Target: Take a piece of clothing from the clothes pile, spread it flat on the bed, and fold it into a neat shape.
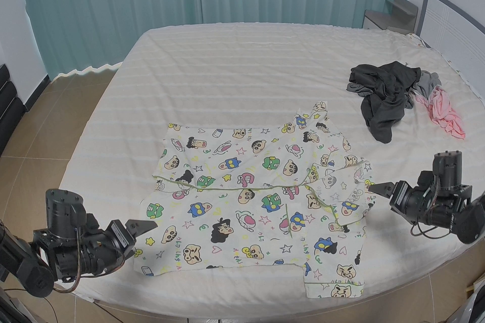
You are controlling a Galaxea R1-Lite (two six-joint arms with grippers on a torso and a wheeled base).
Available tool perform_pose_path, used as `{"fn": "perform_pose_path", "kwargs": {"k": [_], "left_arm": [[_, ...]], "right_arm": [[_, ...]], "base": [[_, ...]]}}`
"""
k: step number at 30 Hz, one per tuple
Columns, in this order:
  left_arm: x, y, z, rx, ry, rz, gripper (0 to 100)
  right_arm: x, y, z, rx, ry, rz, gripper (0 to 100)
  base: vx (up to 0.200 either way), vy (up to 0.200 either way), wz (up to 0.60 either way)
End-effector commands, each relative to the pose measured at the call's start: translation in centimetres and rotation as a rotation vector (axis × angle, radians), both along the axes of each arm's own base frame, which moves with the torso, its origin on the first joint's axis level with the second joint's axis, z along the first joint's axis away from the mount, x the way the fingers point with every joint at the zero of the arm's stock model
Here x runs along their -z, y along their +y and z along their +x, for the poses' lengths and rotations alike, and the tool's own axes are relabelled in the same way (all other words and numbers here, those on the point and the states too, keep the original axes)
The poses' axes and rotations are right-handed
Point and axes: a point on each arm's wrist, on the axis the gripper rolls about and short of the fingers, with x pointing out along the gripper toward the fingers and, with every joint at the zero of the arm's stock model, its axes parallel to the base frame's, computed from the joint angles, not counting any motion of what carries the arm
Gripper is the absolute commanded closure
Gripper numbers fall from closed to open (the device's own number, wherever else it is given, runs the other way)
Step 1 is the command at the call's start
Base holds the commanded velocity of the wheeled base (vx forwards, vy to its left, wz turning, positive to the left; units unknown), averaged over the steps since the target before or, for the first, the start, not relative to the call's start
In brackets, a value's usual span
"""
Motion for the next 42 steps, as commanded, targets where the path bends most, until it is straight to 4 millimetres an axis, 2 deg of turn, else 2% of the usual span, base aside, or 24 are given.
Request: {"fn": "perform_pose_path", "kwargs": {"k": [1, 8, 13, 14, 16, 19, 26, 33, 42], "left_arm": [[1.5, 0.3, -3.1, 0.021, 0.054, 0.114, 0], [2.3, 0.3, -2.9, 0.059, 0.071, 0.200, 0], [3.4, -0.4, -0.8, 0.060, 0.094, 0.282, 0], [4.4, -0.7, 0.4, 0.026, 0.119, 0.340, 0], [5.3, -1.2, 1.4, -0.001, 0.129, 0.405, 0], [6.1, -1.9, 2.1, -0.003, 0.129, 0.480, 0], [6.3, -2.8, 4.3, 0.011, 0.092, 0.496, 0], [7.0, -2.7, 5.0, -0.031, 0.121, 0.468, 0], [7.0, -2.0, 5.9, 0.038, 0.095, 0.545, 0]], "right_arm": [[-1.1, 0.7, -5.2, -0.081, -0.020, 0.080, 0], [0.3, 1.2, -6.6, -0.120, 0.033, 0.072, 0], [0.9, 1.5, -7.0, -0.142, 0.023, 0.073, 0], [1.2, 1.6, -7.2, -0.147, 0.014, 0.075, 0], [1.5, 1.5, -7.4, -0.147, 0.014, 0.075, 0], [1.9, 1.4, -7.7, -0.147, 0.011, 0.076, 0], [2.1, 1.4, -7.8, -0.148, -0.005, 0.079, 0], [2.1, 1.5, -7.9, -0.145, 0.002, 0.094, 0], [2.0, 2.0, -8.0, -0.161, 0.004, 0.116, 0]], "base": [[0.000, 0.000, 0.00], [0.000, 0.000, 0.00], [0.000, 0.000, 0.00], [0.000, 0.000, 0.00], [0.000, 0.000, 0.00], [0.000, 0.000, 0.00], [0.000, 0.000, 0.00], [0.000, 0.000, 0.00], [0.000, 0.000, 0.00]]}}
